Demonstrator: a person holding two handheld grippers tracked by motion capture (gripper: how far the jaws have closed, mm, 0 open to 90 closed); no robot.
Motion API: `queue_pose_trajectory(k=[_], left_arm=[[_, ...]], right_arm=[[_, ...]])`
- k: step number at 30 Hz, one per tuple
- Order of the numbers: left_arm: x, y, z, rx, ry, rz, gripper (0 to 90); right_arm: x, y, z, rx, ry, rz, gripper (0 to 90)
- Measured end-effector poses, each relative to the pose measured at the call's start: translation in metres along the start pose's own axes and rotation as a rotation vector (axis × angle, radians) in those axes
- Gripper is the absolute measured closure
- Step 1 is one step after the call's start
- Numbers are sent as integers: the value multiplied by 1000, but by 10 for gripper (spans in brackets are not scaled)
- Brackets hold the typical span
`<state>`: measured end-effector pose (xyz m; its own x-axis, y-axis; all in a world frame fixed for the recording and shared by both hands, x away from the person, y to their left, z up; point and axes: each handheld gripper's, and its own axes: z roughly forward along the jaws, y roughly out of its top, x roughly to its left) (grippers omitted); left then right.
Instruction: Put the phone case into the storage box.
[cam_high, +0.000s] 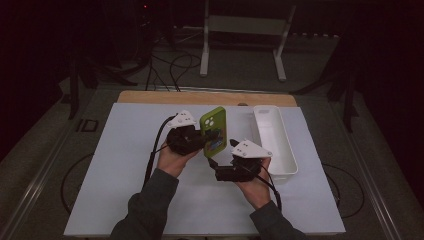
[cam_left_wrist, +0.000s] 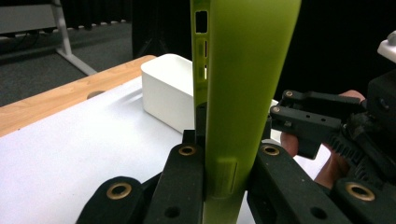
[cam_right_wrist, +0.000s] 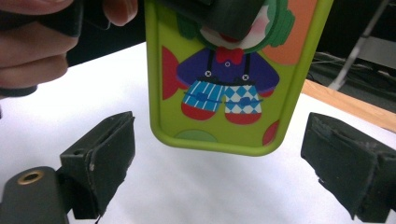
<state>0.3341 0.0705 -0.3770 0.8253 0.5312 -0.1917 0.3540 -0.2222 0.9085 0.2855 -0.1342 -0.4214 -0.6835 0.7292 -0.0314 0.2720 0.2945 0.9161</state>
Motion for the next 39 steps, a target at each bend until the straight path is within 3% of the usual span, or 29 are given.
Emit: queue_pose_trajectory(k=[12,20,39], left_arm=[[0,1,-5,4,-23,15,867],[0,1,-9,3,-52,21,867],[2,1,-16,18,-154,67,866]], right_arm=[[-6,5,-15,-8,91,-31,103],[-11,7,-20,-24,107,-41,104],[-26,14,-33,-65,195,8,104]])
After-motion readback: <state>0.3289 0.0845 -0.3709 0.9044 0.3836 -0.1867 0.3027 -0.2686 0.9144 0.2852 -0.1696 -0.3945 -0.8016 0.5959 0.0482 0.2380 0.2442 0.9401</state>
